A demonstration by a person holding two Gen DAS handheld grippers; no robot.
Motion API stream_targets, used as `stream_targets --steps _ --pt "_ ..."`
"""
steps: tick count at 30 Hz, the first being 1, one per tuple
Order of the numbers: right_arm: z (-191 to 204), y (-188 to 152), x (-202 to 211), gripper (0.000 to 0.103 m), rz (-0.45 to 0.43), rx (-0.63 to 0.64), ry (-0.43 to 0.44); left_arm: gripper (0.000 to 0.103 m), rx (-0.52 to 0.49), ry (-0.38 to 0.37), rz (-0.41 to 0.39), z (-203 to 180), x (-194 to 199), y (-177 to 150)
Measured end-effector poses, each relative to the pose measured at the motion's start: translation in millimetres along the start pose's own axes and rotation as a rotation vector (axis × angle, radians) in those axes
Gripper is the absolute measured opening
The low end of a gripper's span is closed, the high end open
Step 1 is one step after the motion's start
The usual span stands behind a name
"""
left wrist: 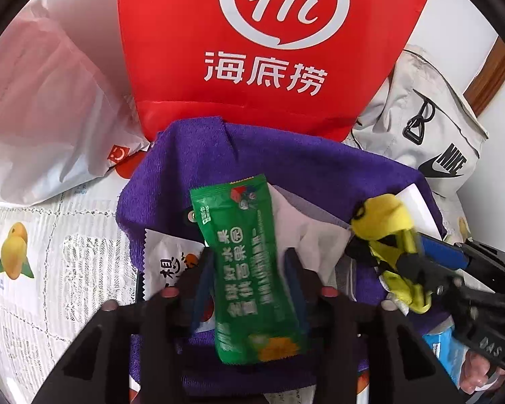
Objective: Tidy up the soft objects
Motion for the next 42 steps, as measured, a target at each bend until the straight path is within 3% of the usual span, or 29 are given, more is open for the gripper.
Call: stream_targets --steps 2,13,20,24,28,30,42 --pt "2 -1 2 0.046 -0.006 0.002 0.006 0.060 -0.006 0.008 -0.008 0 5 0" --pt "6 -16 34 0.051 -0.045 -0.022 -0.013 0.073 -0.025 0.078 -0.042 1 45 -17" --pt "10 -44 72 0.070 -0.091 -0.056 -0.052 0.086 -0.052 0.105 -0.071 -10 84 -46" --pt "14 -61 88 0.080 -0.114 -0.064 -0.080 0.093 -0.053 0.130 -0.080 -17 103 -70" --pt "20 -85 105 0.082 -0.128 -0.064 -0.116 0.097 -0.037 0.137 -0.091 -18 120 -96" --pt "23 -99 113 0.087 -0.137 -0.077 -0.111 0.097 -0.030 0.140 -0.092 -20 128 -113" --pt "51 -194 173 0.092 -0.219 -0.084 -0.142 0.097 -0.020 0.180 -0.159 -38 176 -216"
Point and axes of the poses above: each gripper's, at about its wrist camera, not at the fingertips, and x roughly against the way its jaws point, z to its left, y to its top, the point moved 5 cm from there along -x, roughly the way its jaws point, and after that the axes turned 8 degrees about z, right-handed, at the moved point
